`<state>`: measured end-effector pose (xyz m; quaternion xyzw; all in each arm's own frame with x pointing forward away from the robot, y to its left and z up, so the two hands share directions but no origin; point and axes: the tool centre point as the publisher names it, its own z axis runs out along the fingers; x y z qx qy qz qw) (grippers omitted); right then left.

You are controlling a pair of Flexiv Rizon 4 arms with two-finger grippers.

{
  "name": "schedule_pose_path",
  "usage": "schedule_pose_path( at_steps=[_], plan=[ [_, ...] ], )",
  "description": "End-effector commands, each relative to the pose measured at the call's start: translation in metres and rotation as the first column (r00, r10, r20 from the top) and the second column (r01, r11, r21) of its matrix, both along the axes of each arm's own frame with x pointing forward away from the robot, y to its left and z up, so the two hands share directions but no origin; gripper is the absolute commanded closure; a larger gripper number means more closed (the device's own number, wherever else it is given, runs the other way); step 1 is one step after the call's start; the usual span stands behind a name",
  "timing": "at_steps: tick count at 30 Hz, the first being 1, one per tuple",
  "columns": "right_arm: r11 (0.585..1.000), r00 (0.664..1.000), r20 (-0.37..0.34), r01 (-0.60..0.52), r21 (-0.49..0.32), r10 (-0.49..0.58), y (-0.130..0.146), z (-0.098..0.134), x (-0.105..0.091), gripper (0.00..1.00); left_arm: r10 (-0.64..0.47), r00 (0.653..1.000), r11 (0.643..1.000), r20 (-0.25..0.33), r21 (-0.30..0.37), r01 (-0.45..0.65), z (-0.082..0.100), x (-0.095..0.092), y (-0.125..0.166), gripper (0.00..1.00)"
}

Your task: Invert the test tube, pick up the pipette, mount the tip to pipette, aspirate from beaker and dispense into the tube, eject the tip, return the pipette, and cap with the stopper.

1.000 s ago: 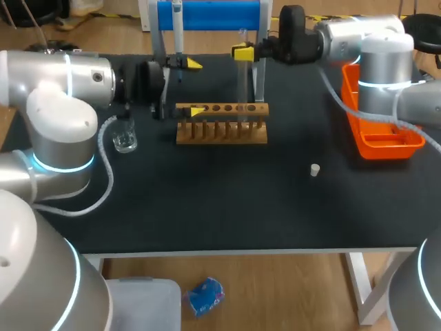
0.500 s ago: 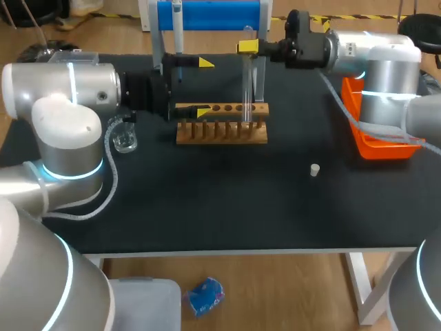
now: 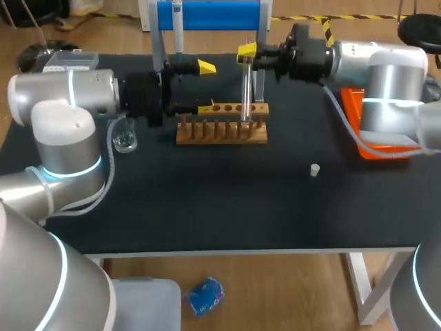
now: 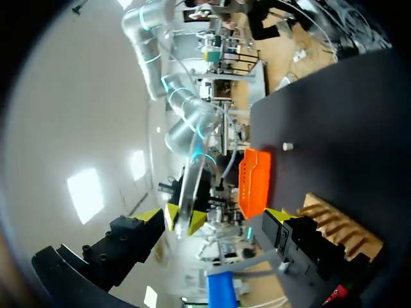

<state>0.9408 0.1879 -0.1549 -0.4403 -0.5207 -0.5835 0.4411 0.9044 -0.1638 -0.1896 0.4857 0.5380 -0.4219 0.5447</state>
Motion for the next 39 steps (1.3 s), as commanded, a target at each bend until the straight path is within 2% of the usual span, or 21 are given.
schedule_pose_path(
  at_steps=[1, 10, 11, 13, 15, 16, 17, 22, 26, 33, 39],
  plan=[
    [0.997, 0.999, -0.026, 0.016, -0.078, -0.018, -0.003, 0.006, -0.003, 1.0, -0.098, 0.898, 0.995, 0.429, 0.035, 0.092, -0.003, 0.003, 0.005, 0.0],
    [0.997, 0.999, -0.026, 0.016, -0.078, -0.018, -0.003, 0.006, -0.003, 1.0, -0.098, 0.898, 0.995, 0.429, 0.035, 0.092, -0.003, 0.003, 0.005, 0.0],
    [0.997, 0.999, -0.026, 0.016, -0.078, -0.018, -0.003, 0.006, -0.003, 1.0, -0.104, 0.915, 0.994, 0.39, 0.05, 0.092, -0.001, 0.001, 0.004, 0.0],
    [0.997, 0.999, -0.028, 0.019, -0.071, -0.021, -0.002, 0.002, -0.001, 1.0, -0.087, 0.927, 0.996, 0.365, 0.034, 0.081, 0.006, -0.002, 0.001, 0.0],
    [0.998, 0.999, -0.022, 0.024, -0.065, -0.026, -0.001, -0.005, 0.003, 1.0, -0.085, 0.949, 0.996, 0.304, 0.034, 0.079, 0.012, -0.007, -0.003, 0.0],
    [0.998, 0.999, -0.023, 0.025, -0.063, -0.027, 0.0, -0.008, 0.005, 1.0, -0.088, 0.954, 0.996, 0.285, 0.049, 0.078, 0.014, -0.009, -0.005, 0.0],
    [0.998, 0.999, -0.021, 0.03, -0.059, -0.031, 0.0, -0.011, 0.007, 1.0, -0.092, 0.966, 0.995, 0.242, 0.062, 0.079, 0.015, -0.012, -0.006, 0.0],
    [0.998, 0.999, -0.031, 0.042, -0.044, -0.043, -0.001, -0.02, 0.014, 1.0, -0.101, 0.969, 0.993, 0.226, 0.076, 0.085, 0.02, -0.022, -0.016, 0.0],
    [0.998, 0.998, -0.047, 0.05, -0.035, -0.051, -0.002, -0.026, 0.02, 1.0, -0.094, 0.972, 0.994, 0.213, 0.067, 0.082, 0.016, -0.029, -0.027, 0.0],
    [0.999, 0.997, -0.071, 0.041, -0.024, -0.043, 0.004, -0.028, 0.026, 1.0, -0.112, 0.983, 0.993, 0.146, 0.052, 0.105, 0.0, -0.04, -0.044, 0.0],
    [0.999, 0.996, -0.083, 0.025, -0.026, -0.027, 0.013, -0.03, 0.026, 1.0, -0.121, 0.985, 0.992, 0.122, 0.046, 0.117, -0.004, -0.041, -0.052, 0.0]
  ],
)
